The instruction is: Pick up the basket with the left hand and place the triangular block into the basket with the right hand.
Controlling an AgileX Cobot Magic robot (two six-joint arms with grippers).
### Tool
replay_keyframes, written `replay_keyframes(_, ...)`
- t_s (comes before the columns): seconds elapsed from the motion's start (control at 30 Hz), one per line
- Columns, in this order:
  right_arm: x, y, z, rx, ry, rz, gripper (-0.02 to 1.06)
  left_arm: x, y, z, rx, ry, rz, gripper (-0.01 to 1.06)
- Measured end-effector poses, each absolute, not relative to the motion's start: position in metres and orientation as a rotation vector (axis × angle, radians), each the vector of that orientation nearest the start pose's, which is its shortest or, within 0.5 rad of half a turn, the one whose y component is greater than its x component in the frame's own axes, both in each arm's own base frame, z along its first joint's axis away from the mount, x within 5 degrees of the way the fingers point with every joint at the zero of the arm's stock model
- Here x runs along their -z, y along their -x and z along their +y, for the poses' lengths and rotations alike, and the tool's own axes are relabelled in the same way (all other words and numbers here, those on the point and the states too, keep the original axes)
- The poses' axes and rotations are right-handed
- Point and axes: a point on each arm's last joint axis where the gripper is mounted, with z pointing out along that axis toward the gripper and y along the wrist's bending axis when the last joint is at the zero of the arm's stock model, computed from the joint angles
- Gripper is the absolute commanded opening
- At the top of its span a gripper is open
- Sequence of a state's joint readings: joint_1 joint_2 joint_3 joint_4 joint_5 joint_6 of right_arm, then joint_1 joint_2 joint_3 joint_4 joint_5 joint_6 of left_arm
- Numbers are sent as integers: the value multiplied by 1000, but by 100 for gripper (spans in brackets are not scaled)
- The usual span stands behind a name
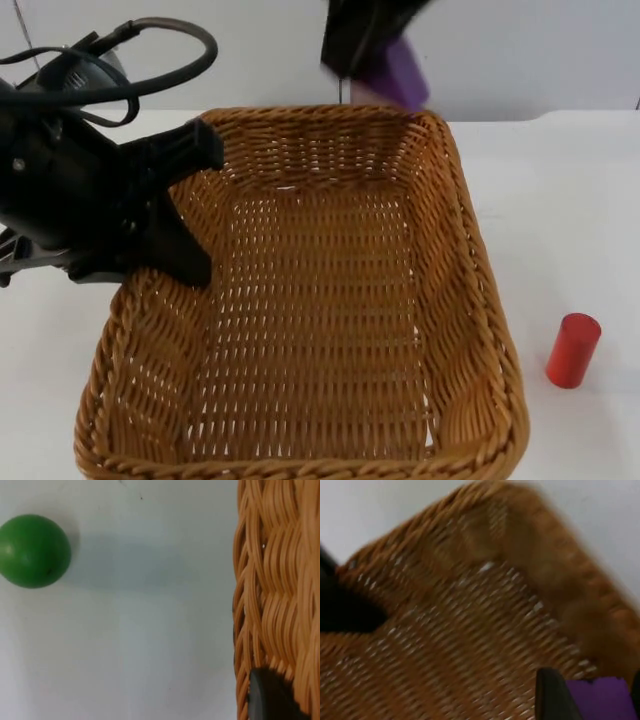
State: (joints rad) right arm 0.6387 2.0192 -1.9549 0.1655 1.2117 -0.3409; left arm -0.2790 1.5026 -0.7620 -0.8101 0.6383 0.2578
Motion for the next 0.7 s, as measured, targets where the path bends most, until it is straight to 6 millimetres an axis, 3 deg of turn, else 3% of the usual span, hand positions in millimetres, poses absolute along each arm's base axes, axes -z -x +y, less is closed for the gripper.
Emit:
replay_keyframes(0.27, -246, -327, 280, -373, 1320, 2594, 0, -198, -246, -111, 808, 86, 2772, 0)
replay_keyframes(0.4, -236, -324, 280, -398, 1318, 2596, 5, -198, -246, -111, 808, 86, 2772, 0)
replay_keyframes(0.47, -235, -324, 281, -404, 1313, 2593, 21, -198, -246, -111, 807, 85, 2773, 0)
replay_keyframes(0.5, -235, -325, 281, -406, 1310, 2587, 21, -198, -246, -111, 807, 85, 2773, 0)
replay_keyframes(0.57, -236, -325, 282, -415, 1304, 2575, 44, -198, -246, -111, 807, 85, 2773, 0)
replay_keyframes(0.6, -236, -325, 282, -415, 1304, 2575, 66, -198, -246, -111, 807, 85, 2773, 0)
replay_keyframes(0.63, -239, -325, 282, -419, 1301, 2565, 66, -198, -246, -111, 807, 85, 2773, 0)
replay_keyframes(0.7, -247, -323, 281, -421, 1295, 2535, 85, -198, -246, -111, 806, 84, 2773, 0)
